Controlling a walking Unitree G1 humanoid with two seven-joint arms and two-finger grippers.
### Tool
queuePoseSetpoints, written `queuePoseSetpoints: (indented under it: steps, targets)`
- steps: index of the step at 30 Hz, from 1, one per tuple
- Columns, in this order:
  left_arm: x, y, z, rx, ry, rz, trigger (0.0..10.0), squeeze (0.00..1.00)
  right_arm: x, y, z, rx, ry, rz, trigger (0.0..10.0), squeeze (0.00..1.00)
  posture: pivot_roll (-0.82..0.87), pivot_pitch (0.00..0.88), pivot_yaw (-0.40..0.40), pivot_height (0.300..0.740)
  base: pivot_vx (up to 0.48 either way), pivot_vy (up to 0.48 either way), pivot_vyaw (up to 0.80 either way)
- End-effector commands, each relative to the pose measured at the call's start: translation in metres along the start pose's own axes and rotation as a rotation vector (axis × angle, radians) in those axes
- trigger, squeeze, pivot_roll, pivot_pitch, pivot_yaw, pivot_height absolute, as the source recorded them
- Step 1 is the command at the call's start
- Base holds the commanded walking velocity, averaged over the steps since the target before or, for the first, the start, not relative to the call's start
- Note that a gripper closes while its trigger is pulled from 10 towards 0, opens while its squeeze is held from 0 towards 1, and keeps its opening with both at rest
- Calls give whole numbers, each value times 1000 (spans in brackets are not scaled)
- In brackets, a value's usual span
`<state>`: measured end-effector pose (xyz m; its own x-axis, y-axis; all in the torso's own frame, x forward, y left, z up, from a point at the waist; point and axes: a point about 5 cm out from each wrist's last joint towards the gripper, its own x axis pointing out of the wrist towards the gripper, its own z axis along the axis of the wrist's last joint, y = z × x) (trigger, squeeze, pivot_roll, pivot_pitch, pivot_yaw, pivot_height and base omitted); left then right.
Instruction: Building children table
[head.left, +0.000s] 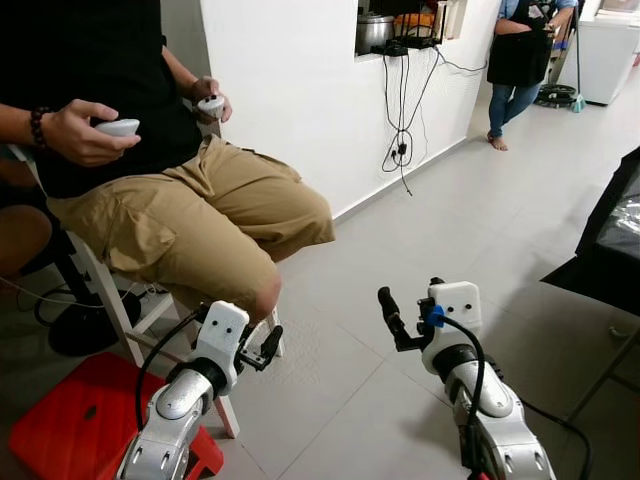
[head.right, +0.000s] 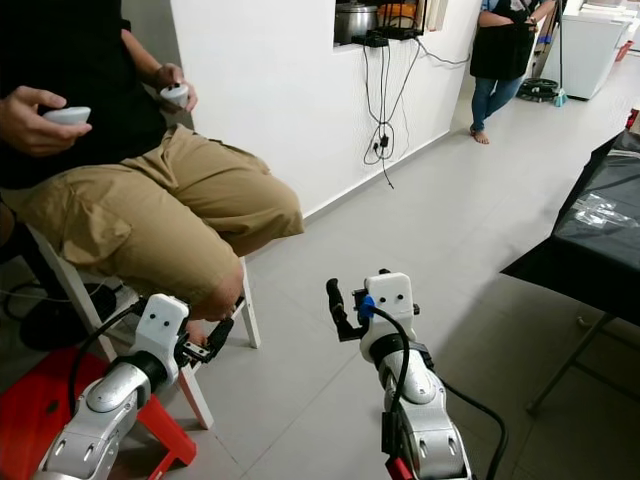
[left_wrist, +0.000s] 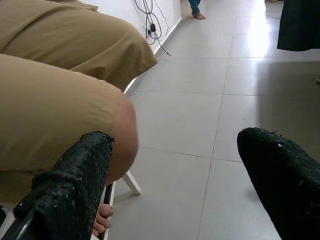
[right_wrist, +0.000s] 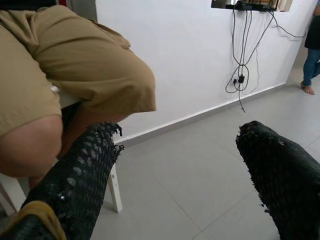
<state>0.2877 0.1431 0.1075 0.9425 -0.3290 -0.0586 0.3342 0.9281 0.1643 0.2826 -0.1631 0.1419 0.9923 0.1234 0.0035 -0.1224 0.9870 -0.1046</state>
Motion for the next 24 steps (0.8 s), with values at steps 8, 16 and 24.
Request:
queuePoseSetpoints:
  steps: [8,16,24]
  targets:
    - [1,-2,-4,13,15,-5,10000,0,0,3,0,-65,-4,22,10000,0,4,0,-11,740,0,0,300]
    - [1,-2,-4,13,14,-6,10000,0,0,5,0,-55,-10,28,10000,0,4,0,-10,740,0,0,800]
    - [1,-2,-4,16,16,-4,10000,0,0,3,0,-19,-12,22,10000,0,2,0,-11,740,0,0,300]
